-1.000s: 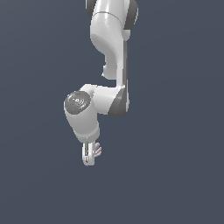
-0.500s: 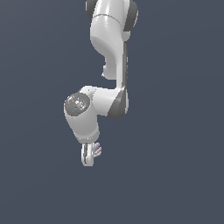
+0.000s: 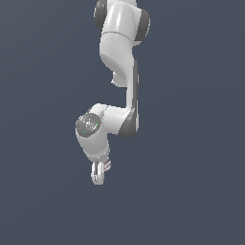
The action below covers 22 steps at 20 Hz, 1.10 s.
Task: Pick up the object and move it to a goal position.
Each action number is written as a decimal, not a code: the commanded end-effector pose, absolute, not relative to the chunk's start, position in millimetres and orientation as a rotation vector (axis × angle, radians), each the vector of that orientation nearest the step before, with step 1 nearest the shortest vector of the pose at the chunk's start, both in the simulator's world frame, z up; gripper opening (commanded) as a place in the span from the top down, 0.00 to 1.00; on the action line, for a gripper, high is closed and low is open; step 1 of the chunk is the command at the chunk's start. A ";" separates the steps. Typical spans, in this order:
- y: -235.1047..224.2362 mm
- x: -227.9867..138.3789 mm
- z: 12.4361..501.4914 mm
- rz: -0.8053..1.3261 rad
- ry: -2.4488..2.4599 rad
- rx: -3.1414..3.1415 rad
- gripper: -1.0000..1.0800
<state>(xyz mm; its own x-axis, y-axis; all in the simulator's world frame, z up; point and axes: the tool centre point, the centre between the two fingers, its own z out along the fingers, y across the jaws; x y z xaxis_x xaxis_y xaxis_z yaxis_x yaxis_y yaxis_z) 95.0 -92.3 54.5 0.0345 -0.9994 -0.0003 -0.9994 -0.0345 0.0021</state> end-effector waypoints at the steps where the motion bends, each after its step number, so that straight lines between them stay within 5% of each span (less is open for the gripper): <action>1: -92.3 96.0 50.9 0.000 -2.183 2.259 0.04; 4: -92.2 97.0 52.7 0.000 -2.182 2.260 0.04; 5: -92.2 97.0 52.7 0.000 -2.182 2.260 1.00; 22: -85.8 94.9 65.3 0.000 -2.182 2.260 1.00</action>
